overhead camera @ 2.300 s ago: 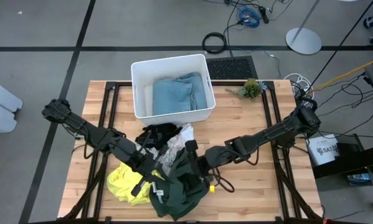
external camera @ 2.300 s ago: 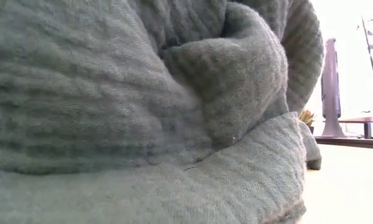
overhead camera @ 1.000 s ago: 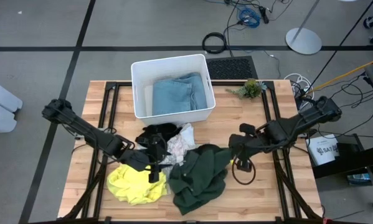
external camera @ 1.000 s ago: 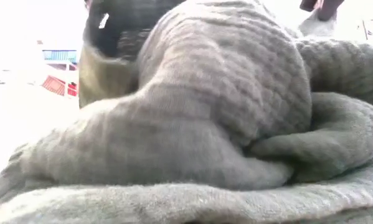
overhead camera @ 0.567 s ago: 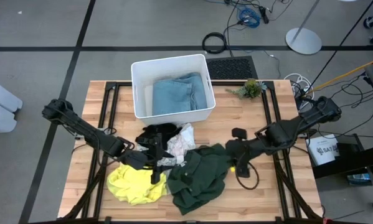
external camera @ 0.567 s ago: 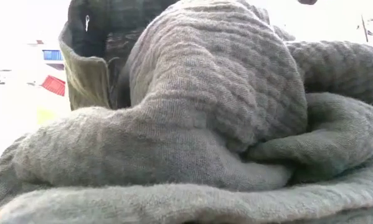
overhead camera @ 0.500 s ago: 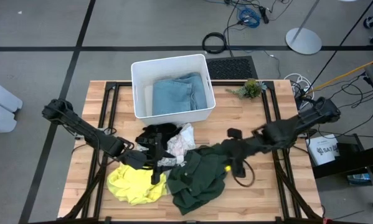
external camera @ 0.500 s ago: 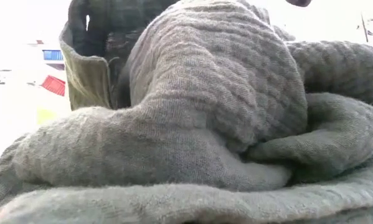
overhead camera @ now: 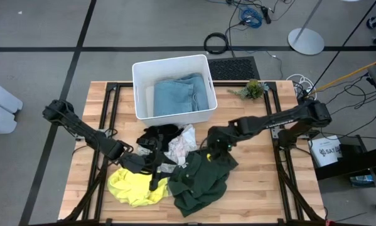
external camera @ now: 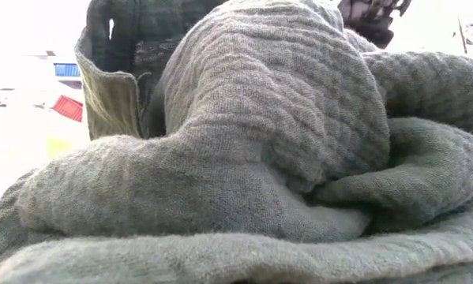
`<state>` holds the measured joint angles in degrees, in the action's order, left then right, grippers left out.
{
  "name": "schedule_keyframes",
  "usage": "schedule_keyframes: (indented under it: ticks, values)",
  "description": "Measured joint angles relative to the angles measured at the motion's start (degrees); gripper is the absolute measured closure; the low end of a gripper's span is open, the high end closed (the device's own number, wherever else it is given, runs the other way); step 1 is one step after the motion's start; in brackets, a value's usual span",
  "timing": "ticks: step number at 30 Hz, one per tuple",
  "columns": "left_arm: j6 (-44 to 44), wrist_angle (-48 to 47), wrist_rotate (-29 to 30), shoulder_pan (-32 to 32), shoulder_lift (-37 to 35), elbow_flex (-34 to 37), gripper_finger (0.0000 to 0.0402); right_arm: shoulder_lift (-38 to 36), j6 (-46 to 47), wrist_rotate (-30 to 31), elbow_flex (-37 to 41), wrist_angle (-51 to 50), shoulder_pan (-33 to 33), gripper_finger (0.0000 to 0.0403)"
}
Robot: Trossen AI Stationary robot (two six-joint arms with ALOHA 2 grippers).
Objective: Fold laundry
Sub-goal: Fold the green polo shirt
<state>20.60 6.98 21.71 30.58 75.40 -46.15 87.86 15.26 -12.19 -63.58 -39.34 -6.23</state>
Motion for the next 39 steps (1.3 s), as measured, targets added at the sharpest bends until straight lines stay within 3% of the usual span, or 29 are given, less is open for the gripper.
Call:
schedule_keyframes:
  ticks: [3,17,22,25,31,35,39]
  values:
    - [-0.01,-0.02,0.00,0.23,0.02,0.00,0.0184,0.01,0.55,-3.78,1.76,4.33,1.02,0.0208]
    - [-0.39,-0.04,0.00,0.21,0.00,0.02,0.0185,0.17,4.23,-4.72,10.17,14.32,1.50,0.0208]
    - [-0.37,-0.07,0.00,0.21,0.02,0.02,0.0185,0.17,5.08,-9.27,10.59,16.33,-0.15,0.0216]
    - [-0.35,-0.07,0.00,0.21,0.02,0.02,0.0185,0.17,5.06,-9.39,10.59,16.40,-1.81,0.0253]
    - [-0.39,-0.07,0.00,0.21,0.01,0.02,0.0185,0.17,3.05,-10.36,10.59,18.63,-4.38,0.0388]
    - [-0.39,-0.07,0.02,0.21,0.02,0.02,0.0185,0.17,3.32,-7.46,9.76,19.90,-5.33,0.0400]
    - [-0.37,-0.07,1.15,0.21,0.02,0.02,0.0185,-0.89,1.87,-7.06,1.89,8.42,-5.81,0.0402]
